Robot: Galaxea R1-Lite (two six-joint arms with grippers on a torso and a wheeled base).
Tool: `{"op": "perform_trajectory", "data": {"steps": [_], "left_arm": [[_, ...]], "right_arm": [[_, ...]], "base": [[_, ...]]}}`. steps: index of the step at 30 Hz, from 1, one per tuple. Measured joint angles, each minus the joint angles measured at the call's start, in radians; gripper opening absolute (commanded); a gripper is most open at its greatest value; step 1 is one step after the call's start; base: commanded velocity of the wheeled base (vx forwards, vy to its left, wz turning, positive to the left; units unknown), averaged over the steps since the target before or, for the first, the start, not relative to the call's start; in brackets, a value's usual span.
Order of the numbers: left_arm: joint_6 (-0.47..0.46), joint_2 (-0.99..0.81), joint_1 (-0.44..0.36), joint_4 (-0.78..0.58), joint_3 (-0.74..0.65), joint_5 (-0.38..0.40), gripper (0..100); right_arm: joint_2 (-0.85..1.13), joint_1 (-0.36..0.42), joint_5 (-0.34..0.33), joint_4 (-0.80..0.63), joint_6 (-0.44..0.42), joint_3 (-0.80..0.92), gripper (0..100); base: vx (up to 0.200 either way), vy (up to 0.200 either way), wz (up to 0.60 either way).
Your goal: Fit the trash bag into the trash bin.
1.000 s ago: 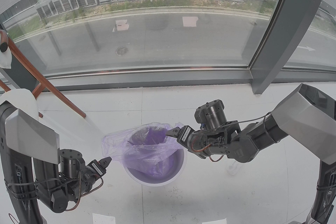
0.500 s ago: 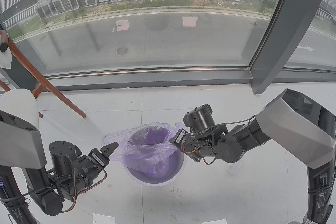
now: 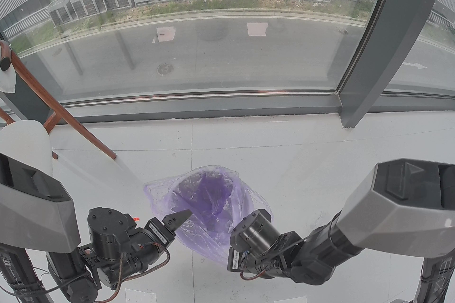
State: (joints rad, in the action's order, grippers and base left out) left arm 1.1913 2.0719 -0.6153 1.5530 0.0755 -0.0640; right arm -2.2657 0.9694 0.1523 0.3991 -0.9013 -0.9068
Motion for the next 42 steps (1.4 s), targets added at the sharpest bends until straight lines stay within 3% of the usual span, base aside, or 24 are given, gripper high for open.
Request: {"op": "perform_trajectory", "data": {"steps": [9, 10, 22, 27, 33, 34, 42], "left_arm": [[0.002, 0.128, -0.057, 0.0, -0.016, -0.002, 100], [0.001, 0.138, -0.059, 0.0, -0.015, -0.002, 100], [-0.105, 0.204, -0.06, 0.0, 0.01, -0.033, 100], [-0.197, 0.217, -0.053, 0.0, 0.059, -0.037, 100], [-0.239, 0.224, 0.004, -0.061, 0.104, -0.037, 100], [-0.243, 0.225, 0.02, -0.077, 0.114, -0.037, 0], [-0.292, 0.236, 0.131, -0.11, 0.163, -0.035, 0]], "right_arm": [[-0.006, 0.094, 0.049, 0.054, 0.01, 0.073, 0], [-0.009, 0.099, 0.051, 0.055, 0.01, 0.08, 100], [-0.023, 0.111, 0.053, 0.164, 0.006, 0.097, 100], [-0.028, 0.111, 0.054, 0.175, 0.005, 0.098, 100], [-0.03, 0.111, 0.054, 0.176, 0.004, 0.1, 100], [-0.03, 0.112, 0.054, 0.176, 0.004, 0.1, 100], [-0.029, 0.112, 0.056, 0.176, 0.002, 0.1, 100]], "base": [[0.0, 0.0, 0.0], [0.0, 0.0, 0.0], [0.0, 0.0, 0.0], [0.0, 0.0, 0.0], [0.0, 0.0, 0.0], [0.0, 0.0, 0.0], [0.0, 0.0, 0.0]]}}
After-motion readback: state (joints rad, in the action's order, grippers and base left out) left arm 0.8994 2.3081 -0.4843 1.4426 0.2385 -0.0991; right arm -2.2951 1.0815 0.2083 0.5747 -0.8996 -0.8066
